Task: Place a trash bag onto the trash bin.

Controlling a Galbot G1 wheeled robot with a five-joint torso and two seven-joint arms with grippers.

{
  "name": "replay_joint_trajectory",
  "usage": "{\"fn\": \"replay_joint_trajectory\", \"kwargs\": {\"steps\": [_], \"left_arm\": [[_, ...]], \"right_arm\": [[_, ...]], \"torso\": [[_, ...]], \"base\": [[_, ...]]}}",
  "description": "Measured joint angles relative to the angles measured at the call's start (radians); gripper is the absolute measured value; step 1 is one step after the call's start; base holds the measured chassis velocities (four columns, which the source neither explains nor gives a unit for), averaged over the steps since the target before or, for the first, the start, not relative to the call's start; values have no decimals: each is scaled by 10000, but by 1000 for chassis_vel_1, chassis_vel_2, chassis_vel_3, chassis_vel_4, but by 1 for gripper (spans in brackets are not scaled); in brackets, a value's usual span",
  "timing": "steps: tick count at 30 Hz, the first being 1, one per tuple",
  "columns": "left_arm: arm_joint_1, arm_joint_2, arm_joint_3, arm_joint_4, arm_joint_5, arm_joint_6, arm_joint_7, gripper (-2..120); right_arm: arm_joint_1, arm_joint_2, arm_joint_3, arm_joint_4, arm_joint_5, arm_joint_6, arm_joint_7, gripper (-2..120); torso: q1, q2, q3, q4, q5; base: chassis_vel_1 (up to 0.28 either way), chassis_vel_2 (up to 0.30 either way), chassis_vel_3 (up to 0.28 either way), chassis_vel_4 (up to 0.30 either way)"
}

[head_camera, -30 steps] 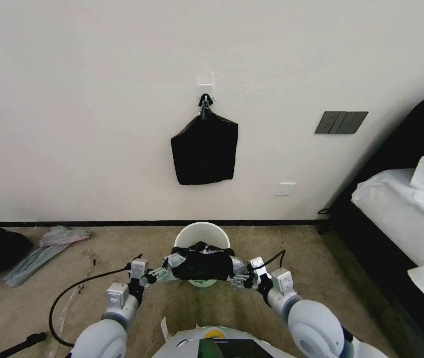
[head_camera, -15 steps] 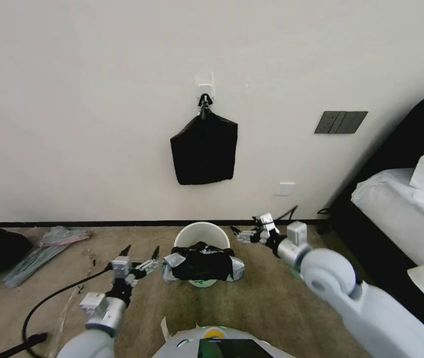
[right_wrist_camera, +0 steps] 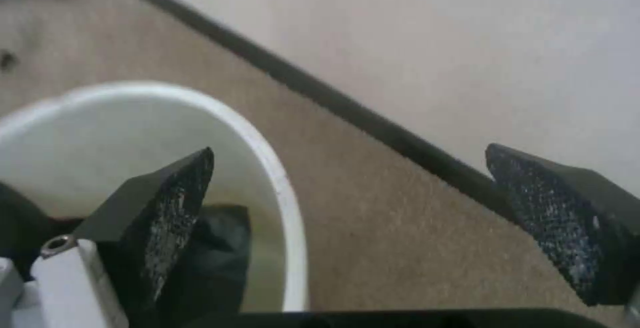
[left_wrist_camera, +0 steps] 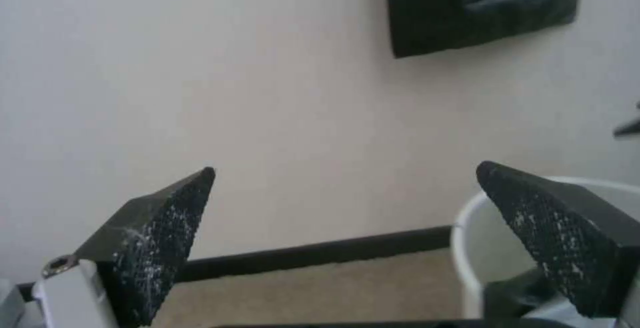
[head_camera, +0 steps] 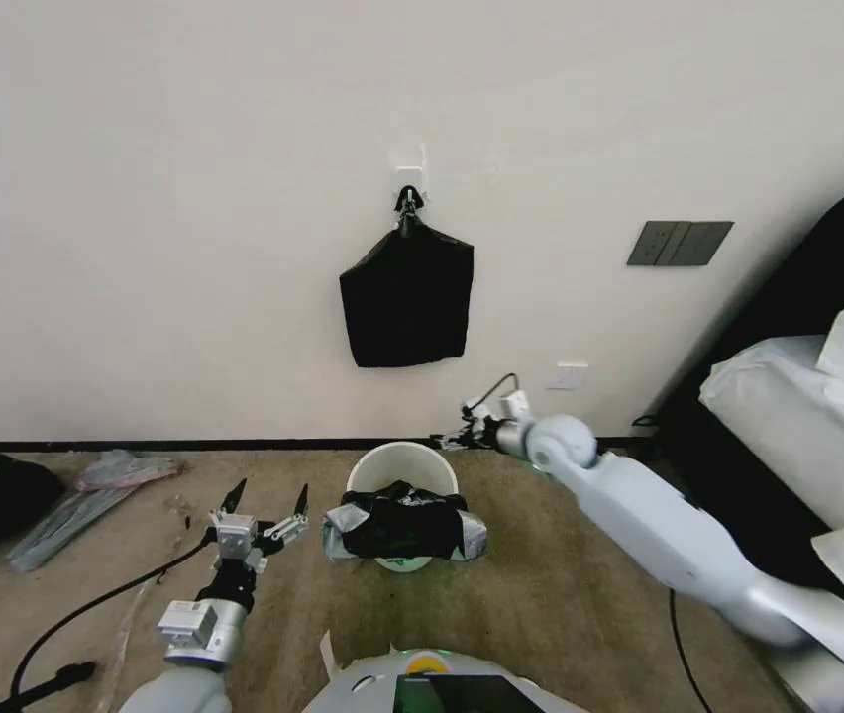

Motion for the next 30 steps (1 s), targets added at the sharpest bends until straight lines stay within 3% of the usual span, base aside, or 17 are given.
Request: {"fn": "replay_joint_trajectory", "kwargs": {"steps": [1, 2, 7, 16, 30], "left_arm": [[0, 0, 0, 0, 0, 0, 0, 100], [-22, -169, -56, 88, 155, -52, -1, 100], [20, -283, -137, 125, 197, -55, -19, 100], [-32, -265, 4, 13, 91, 244, -108, 100], [-124, -265, 204, 3, -65, 337, -274, 100]], "right_arm": [[0, 0, 0, 0, 0, 0, 0, 100], [802, 405, -988, -902, -207, -2, -52, 100], [1525, 844, -2142, -1830, -430, -2, -147, 100], [1953, 1197, -3186, -2812, -1103, 5, -909, 98], [2060, 1333, -3415, -2981, -1093, 22, -1102, 48]], "torso": [[0, 0, 0, 0, 0], [0, -1, 1, -1, -1], [0, 0, 0, -3, -1], [0, 0, 0, -5, 1], [-1, 0, -1, -4, 0]], "base": [[0, 0, 0, 0], [0, 0, 0, 0], [0, 0, 0, 0], [0, 0, 0, 0], [0, 0, 0, 0]]}}
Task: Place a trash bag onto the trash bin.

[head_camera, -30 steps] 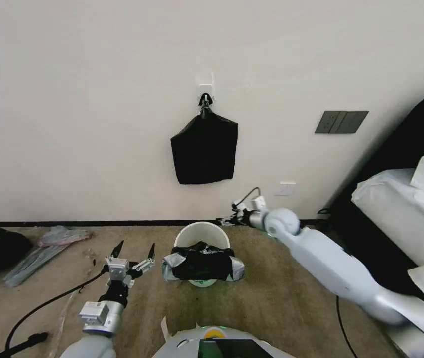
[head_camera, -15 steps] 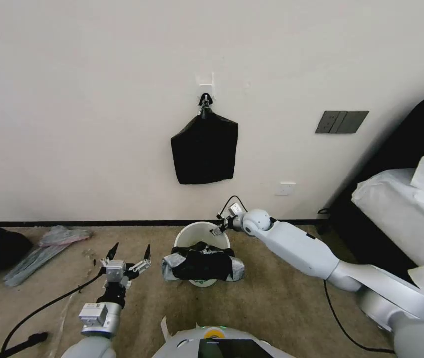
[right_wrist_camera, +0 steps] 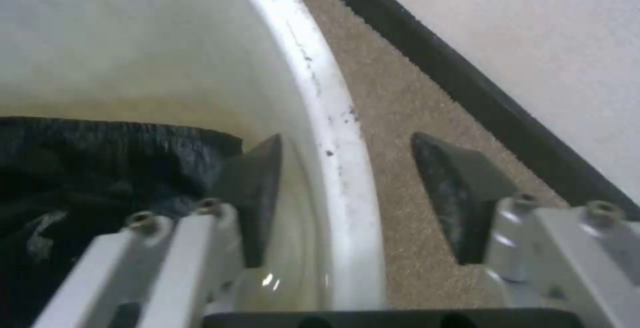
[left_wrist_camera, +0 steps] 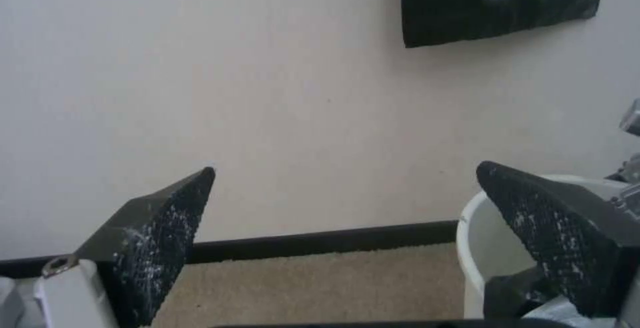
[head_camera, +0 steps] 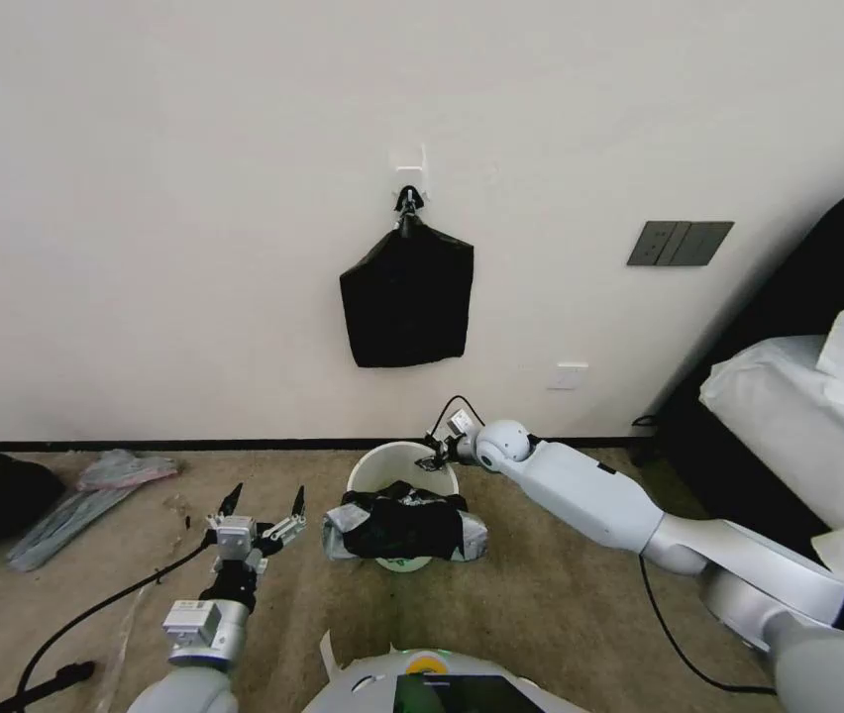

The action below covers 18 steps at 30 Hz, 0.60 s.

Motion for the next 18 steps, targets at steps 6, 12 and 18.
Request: {"fn": "replay_joint_trajectory", "kwargs": {"steps": [6, 12, 18], "left_arm": [[-15, 13, 30, -57, -101, 71, -25, 100], [-12, -1, 36, -131, -171, 135, -51, 100], [-18, -43, 99, -148, -332, 165, -89, 100]], "right_arm": [[-12, -12, 18, 28, 27, 0, -7, 28], [-70, -63, 81, 56, 43, -1, 94, 7], [-279, -166, 200, 300, 201, 5, 294, 7]], "torso": [[0, 0, 0, 1, 1], [0, 0, 0, 0, 1], [-1, 0, -1, -1, -1]], "base": [[0, 0, 0, 0], [0, 0, 0, 0], [0, 0, 0, 0]]}}
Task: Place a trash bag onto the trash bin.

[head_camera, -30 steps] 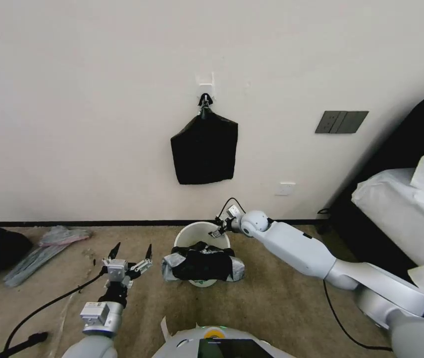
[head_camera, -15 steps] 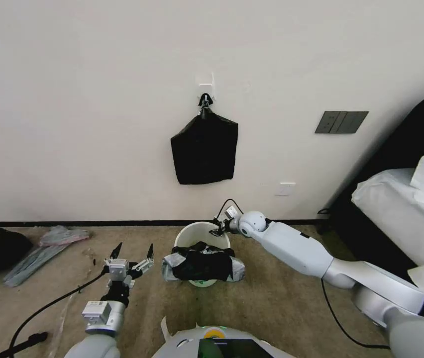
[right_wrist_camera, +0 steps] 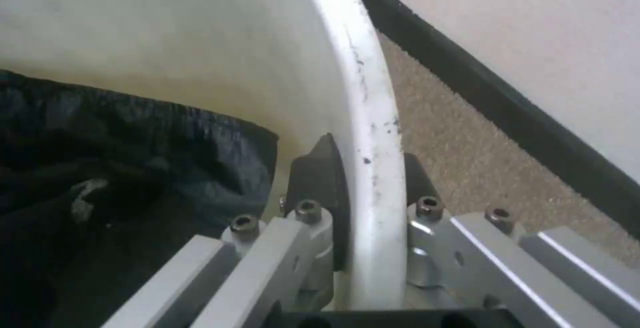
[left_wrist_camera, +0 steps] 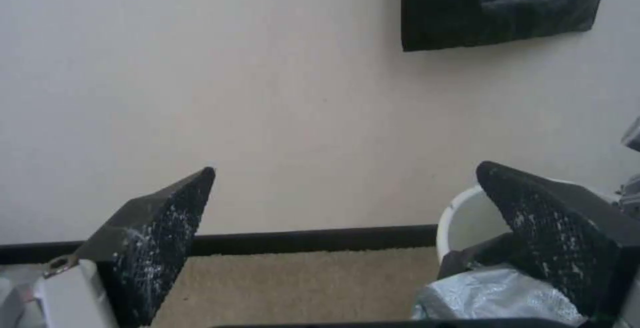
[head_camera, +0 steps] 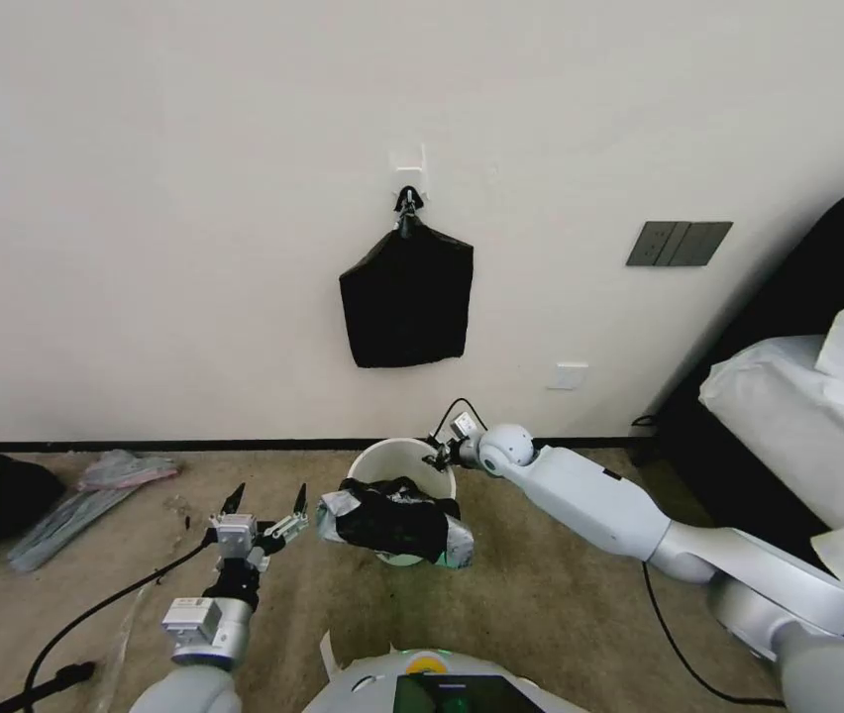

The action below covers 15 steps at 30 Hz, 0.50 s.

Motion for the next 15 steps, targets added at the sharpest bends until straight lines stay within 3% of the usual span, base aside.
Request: {"fn": "replay_joint_trajectory", "kwargs": {"steps": [4, 7, 8, 11, 12, 15], "left_arm": [[-69, 8, 42, -32, -163, 122, -42, 100], [-127, 28, 51, -43, -261, 182, -94, 100], [-127, 28, 51, -43, -261, 182, -94, 100], [-228, 65, 50, -33, -399, 276, -209, 100], [-228, 65, 50, -33, -399, 276, -209, 100], [-314, 139, 50, -27, -502, 366, -254, 100]], "right_arm": [[-325, -252, 380, 477, 1119, -6, 1016, 4], [-981, -468, 1211, 1341, 2822, -5, 3240, 2], [-981, -468, 1211, 1341, 2822, -5, 3240, 2], [-1896, -592, 2205, 2392, 4168, -4, 5109, 2], [-1896, -592, 2205, 2392, 4168, -4, 5109, 2], [-2928, -675, 3088, 3301, 5402, 3, 6860, 2]], "torso": [[1, 0, 1, 3, 3], [1, 0, 1, 0, 2], [1, 0, 1, 0, 2], [0, 0, 0, 0, 0], [0, 0, 0, 0, 0], [0, 0, 1, 1, 2]], "base": [[0, 0, 0, 0], [0, 0, 0, 0], [0, 0, 0, 0], [0, 0, 0, 0], [0, 0, 0, 0], [0, 0, 0, 0]]}}
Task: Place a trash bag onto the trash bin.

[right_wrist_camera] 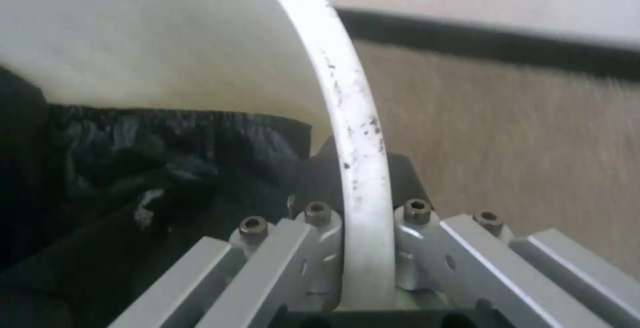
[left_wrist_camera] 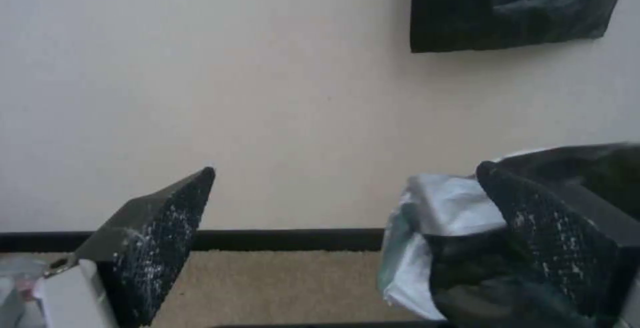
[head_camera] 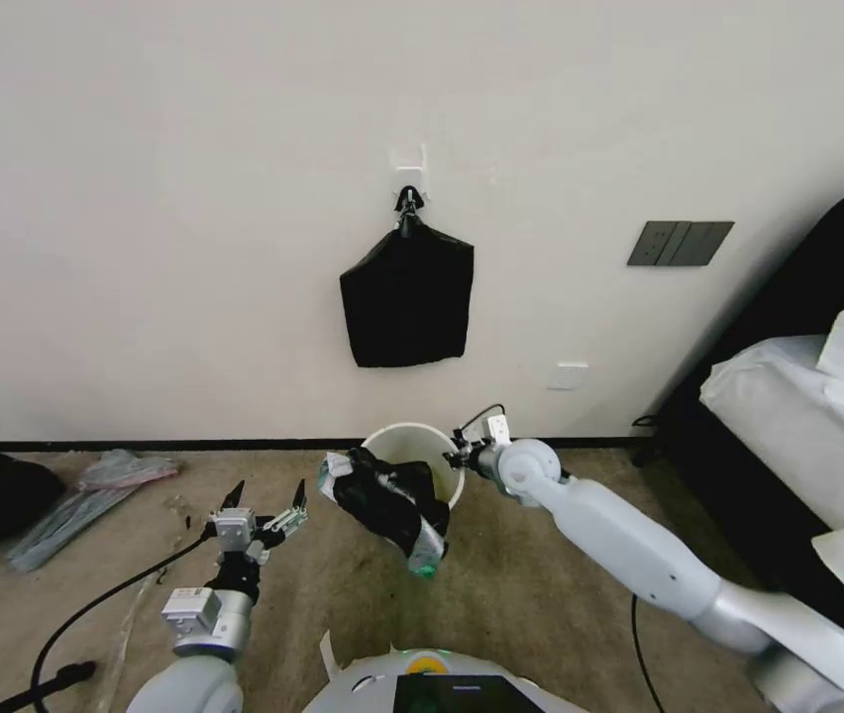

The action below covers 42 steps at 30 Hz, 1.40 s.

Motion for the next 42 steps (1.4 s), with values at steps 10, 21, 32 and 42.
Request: {"fn": "replay_joint_trajectory", "kwargs": {"steps": [10, 21, 32, 42], "left_arm": [[-68, 117, 69, -44, -74, 63, -29, 100], [-260, 315, -141, -52, -410, 132, -215, 100], [-192, 347, -247, -143, -498, 148, -242, 100], [-193, 313, -74, -88, -500, 153, -242, 100]], "right_arm": [[-2025, 333, 1667, 1490, 876, 889, 3199, 2], [-3427, 1276, 2311, 2203, 19, 2290, 4500, 2], [-4728, 1929, 2080, 2761, -1022, 3035, 5589, 2], [-5250, 2176, 1938, 2642, -1790, 3383, 5698, 2]], "torso": [[-1, 0, 0, -1, -1], [0, 0, 0, 0, -2], [0, 0, 0, 1, 1], [0, 0, -1, -1, -3]], "base": [[0, 0, 0, 0], [0, 0, 0, 0], [0, 0, 0, 0], [0, 0, 0, 0]]}}
